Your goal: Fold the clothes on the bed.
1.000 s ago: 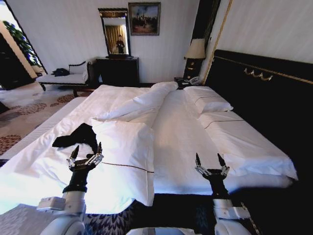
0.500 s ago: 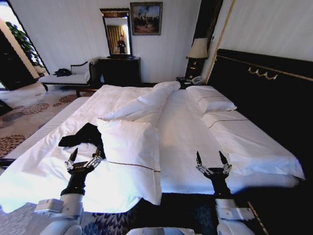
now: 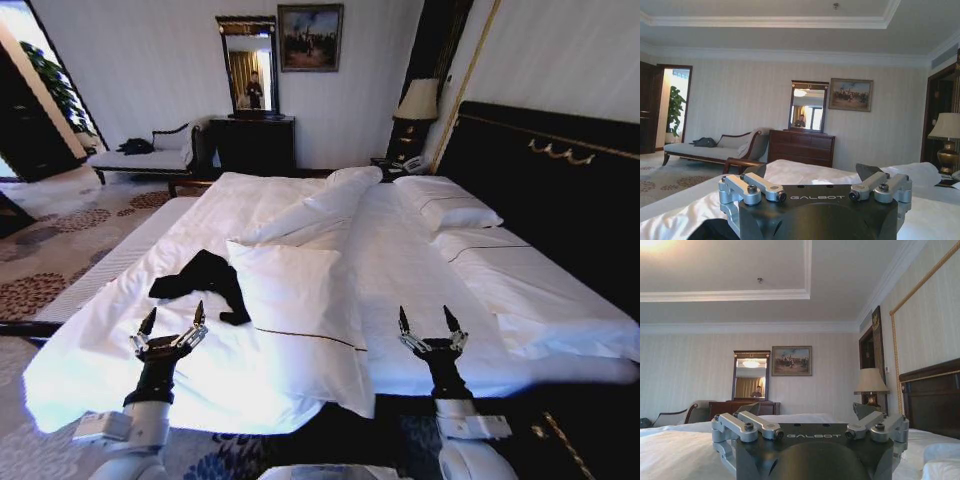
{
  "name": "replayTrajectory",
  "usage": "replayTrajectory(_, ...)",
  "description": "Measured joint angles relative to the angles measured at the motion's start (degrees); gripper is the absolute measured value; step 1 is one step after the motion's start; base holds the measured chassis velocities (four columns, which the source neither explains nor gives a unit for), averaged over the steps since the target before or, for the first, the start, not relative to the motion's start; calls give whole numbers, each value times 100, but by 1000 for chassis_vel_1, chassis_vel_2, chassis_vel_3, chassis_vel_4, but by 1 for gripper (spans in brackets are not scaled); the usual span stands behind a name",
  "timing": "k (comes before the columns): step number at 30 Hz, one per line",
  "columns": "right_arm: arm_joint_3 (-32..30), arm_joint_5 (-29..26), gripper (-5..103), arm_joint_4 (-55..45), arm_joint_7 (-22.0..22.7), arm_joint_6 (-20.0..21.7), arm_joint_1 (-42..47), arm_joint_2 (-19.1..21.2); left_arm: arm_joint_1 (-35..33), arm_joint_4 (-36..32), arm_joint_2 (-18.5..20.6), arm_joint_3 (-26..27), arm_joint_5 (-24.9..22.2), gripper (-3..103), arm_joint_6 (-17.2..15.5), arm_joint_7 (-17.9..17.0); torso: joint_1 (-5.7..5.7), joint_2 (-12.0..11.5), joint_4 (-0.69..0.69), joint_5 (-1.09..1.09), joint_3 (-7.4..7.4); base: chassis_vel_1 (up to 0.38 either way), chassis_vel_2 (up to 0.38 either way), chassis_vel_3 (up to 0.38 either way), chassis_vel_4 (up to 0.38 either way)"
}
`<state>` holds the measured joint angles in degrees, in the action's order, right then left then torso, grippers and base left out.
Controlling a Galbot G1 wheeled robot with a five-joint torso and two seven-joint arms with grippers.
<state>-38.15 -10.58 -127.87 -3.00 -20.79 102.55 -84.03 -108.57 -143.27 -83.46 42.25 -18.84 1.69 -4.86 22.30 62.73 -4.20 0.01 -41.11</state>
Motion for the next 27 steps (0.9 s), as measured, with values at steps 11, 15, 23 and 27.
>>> replayTrajectory(11,152,-647,100,165,119,-2,-208,176,82,3,4,37,13,100,10,-16,1,0,-1,-4,-1,87,184,-82,-172)
replayTrajectory(15,273,-1587,100,235,204,145,-480,492,87,3,43,117,-28,100,23,-59,1,0,0,-2,0,7,11,-11,-20)
replayTrajectory(23,697,-5153,100,648,785,959,-1730,1609,70,3,43,110,99,100,34,-64,0,-1,0,1,-1,-12,-20,4,6)
replayTrajectory(27,771,-6522,100,966,1091,1467,-2362,2039,69,61,43,187,129,100,46,-64,0,-1,0,-2,-1,0,0,0,0)
